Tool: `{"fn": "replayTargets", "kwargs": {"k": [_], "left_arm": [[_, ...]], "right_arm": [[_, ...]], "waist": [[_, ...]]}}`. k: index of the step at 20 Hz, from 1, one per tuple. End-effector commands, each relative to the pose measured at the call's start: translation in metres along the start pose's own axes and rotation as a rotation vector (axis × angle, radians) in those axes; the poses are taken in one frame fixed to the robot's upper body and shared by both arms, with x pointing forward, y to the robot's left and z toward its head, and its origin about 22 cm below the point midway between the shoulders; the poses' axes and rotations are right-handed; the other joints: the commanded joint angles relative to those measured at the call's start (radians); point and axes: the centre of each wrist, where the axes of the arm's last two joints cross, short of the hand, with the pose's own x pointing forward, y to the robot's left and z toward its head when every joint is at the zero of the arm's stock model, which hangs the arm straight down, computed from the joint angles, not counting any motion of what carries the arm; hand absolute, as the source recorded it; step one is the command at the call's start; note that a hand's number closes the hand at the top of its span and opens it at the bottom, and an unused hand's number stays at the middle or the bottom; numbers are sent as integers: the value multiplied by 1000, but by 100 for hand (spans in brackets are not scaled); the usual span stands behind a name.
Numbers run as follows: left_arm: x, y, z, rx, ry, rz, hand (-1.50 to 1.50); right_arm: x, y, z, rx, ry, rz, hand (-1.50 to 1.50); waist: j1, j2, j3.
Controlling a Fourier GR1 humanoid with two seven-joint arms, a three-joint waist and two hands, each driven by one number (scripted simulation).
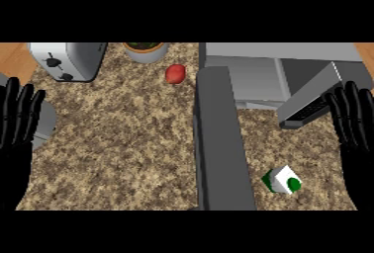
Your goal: Pick up the milk, place it into the microwave and close the microwave
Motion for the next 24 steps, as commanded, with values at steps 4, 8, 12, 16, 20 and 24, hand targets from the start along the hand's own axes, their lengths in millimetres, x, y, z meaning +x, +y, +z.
{"fn": "replayTargets", "kwargs": {"k": [4,8,12,16,20,24], "left_arm": [[-15,8,2,-5,62,28,-150],[-19,-9,18,39,133,247,-150],[15,0,38,30,148,267,-150],[10,23,55,39,145,280,-150],[41,32,73,6,160,264,-150],[31,23,82,14,128,275,-150]], "right_arm": [[11,-22,18,212,-33,-67,-150],[16,-26,39,384,-21,-228,-150],[20,-53,67,350,6,-239,-150],[18,-51,53,323,32,-211,-150],[30,-60,73,293,74,-172,-150],[-16,-49,72,310,95,-123,-150]], "waist": [[-27,-40,39],[-32,-44,40],[-22,-44,40],[-16,-40,39],[-16,-41,39],[-13,-40,39]]}}
